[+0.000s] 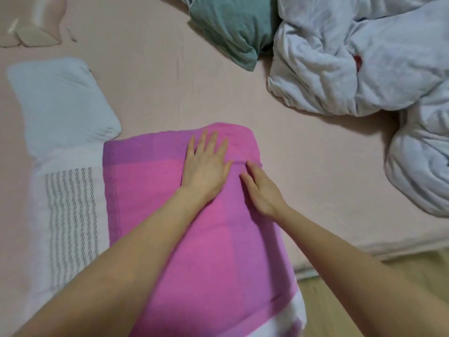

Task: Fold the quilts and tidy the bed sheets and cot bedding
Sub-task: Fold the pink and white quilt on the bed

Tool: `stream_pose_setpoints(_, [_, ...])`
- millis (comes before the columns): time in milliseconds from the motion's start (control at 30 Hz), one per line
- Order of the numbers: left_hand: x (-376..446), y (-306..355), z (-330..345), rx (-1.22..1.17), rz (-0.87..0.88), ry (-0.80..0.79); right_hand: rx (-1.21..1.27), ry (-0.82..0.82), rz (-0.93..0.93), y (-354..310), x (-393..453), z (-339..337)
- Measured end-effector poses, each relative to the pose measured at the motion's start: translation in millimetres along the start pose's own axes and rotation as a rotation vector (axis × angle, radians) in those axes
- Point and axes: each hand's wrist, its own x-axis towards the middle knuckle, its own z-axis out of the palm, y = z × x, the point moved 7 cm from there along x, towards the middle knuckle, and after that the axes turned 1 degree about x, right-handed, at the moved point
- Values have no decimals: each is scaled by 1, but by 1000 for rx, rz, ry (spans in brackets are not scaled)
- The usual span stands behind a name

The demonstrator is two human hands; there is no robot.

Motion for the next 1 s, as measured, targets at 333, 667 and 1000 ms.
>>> stream_pose_setpoints(333, [-261,125,43,164,483,-174,110,120,254,111,-215,44])
stream_pose_setpoints(667, [-291,126,73,245,413,-21,154,200,92,138,-239,73])
stream_pose_setpoints(1000, [-227,70,24,36,143,-16,413,372,38,67,-217,31])
